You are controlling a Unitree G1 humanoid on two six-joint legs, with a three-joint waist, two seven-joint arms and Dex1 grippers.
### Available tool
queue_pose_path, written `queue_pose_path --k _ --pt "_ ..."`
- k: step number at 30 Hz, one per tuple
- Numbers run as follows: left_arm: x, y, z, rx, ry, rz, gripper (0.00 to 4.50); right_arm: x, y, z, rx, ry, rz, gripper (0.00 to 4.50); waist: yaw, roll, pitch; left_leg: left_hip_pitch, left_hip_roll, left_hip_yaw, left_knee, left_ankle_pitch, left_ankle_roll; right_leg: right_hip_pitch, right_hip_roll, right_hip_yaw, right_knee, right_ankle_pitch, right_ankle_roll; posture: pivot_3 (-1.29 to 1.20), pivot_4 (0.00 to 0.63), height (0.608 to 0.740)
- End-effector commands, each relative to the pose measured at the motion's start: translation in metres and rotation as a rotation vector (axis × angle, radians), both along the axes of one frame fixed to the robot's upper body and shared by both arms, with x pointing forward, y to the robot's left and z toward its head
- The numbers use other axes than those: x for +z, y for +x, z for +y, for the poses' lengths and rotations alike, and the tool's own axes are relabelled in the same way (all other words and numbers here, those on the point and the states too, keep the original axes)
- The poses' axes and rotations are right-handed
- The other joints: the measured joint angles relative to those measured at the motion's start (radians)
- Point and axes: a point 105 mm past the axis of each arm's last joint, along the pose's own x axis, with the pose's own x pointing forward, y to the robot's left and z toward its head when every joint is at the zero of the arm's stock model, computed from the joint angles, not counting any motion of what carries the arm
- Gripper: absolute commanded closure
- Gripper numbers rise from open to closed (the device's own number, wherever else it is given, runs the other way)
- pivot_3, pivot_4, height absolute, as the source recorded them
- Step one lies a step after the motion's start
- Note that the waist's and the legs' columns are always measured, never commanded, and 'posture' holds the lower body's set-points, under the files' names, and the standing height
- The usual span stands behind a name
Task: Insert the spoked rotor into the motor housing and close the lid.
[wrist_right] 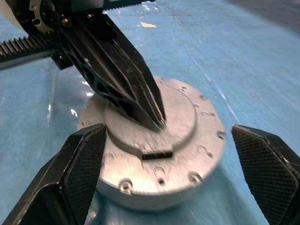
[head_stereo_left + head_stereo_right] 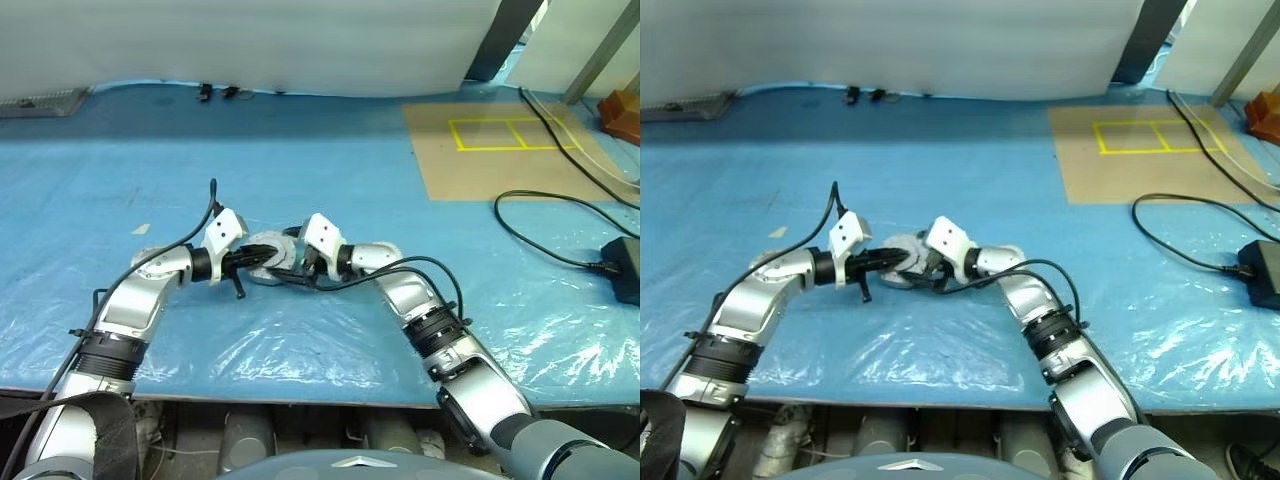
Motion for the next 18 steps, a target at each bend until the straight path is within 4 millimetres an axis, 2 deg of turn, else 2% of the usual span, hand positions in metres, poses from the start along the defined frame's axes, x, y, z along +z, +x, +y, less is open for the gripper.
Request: queue_pose_path --k 1,5,10,15,18 --pt "-0.008 -0.001 0.001 0.01 0.023 0.03 4.5 0.009 0.003 -0.011 -0.047 0.075 0.065 0.02 0.0 0.0 0.0 0.0 0.0 0.0 0.0 0.0 0.0 0.0 0.0 0.0 0.0 0.0 0.0 0.0 0.15 0.74" --pt "-0.009 0.0 0.0 0.009 0.021 0.03 4.5 0.012 -0.004 -0.012 -0.074 0.216 0.353 0.02 0.001 0.0 0.0 -0.001 0.0 0.0 0.0 0.0 0.0 0.0 0.0 0.0 0.0 0.0 0.0 0.0 0.15 0.74" --pt "-0.011 -0.001 -0.001 0.014 0.013 0.033 4.5 0.027 -0.016 -0.009 -0.059 0.369 0.658 0.02 0.003 0.0 0.0 -0.001 0.0 -0.001 0.0 0.0 0.0 -0.002 0.0 0.0 0.0 0.0 0.0 0.0 0.15 0.74" --pt "-0.013 -0.001 -0.001 0.015 0.009 0.028 4.5 0.019 -0.035 -0.009 -0.037 0.272 0.817 0.02 0.004 0.0 0.0 -0.001 0.0 -0.001 0.0 0.0 0.0 -0.003 0.0 0.0 0.0 0.0 0.0 0.0 0.15 0.74" --pt "-0.013 -0.002 -0.001 0.014 0.005 0.025 4.5 0.01 -0.034 -0.014 -0.103 0.208 0.835 0.02 0.004 0.0 0.0 -0.001 0.0 -0.001 0.0 0.0 -0.001 -0.003 0.0 0.0 0.0 0.0 0.0 0.0 0.15 0.74"
